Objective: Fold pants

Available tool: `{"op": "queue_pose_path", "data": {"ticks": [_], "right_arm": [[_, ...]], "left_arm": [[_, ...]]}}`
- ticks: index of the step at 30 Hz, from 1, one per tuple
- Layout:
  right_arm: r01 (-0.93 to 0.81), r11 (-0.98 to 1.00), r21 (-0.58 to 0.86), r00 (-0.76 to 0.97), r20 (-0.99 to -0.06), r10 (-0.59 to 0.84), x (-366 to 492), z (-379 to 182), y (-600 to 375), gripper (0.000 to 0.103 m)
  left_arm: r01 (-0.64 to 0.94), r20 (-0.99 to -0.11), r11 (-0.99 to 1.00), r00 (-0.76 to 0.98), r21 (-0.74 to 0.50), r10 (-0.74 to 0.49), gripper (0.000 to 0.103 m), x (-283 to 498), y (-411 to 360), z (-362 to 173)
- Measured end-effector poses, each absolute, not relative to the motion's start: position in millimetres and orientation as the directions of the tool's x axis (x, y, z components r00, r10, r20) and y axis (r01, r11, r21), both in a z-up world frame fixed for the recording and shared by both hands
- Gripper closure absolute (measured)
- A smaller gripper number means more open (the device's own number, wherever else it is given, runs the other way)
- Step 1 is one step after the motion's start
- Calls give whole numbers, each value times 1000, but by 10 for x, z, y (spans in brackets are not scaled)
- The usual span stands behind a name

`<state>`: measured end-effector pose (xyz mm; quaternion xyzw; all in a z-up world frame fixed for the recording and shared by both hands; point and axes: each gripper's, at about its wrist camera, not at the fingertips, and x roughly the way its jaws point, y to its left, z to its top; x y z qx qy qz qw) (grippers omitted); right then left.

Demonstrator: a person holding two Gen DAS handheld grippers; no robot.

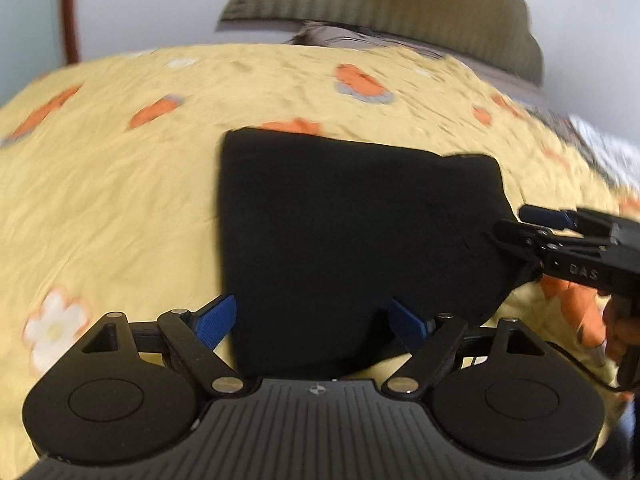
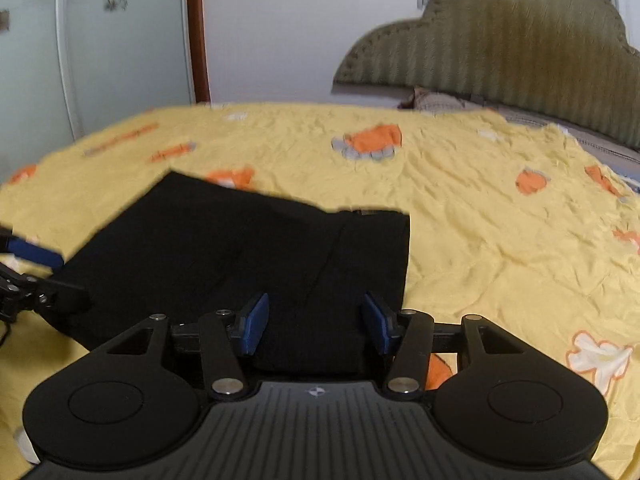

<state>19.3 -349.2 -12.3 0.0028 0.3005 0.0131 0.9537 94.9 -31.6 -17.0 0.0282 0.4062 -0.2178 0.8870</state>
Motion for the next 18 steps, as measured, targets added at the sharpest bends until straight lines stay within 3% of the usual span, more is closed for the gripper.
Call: {"op": "queue_pose_path", "data": {"ticks": [4,8,14,18], "right_arm": [[-67,998,15,824,-563,64,214,-70,-3305,52],[-137,990,26,815,-565,128,304,-103,-3075,52],[-130,991,14,797,-593,113,434,-207,-2912,52],[-115,993,14,795,-598,100,440,-264,-2932,44]], "left_arm": [[413,-756,902,550,-123,-355,18,867,-57,-194],[458,-752,889,588,4,-299,18,704,-23,-258],[437,-674,877,711,200,-201,17,625,-132,-322],[411,-684,888,710,207,-169,17,643,-57,-377]]}}
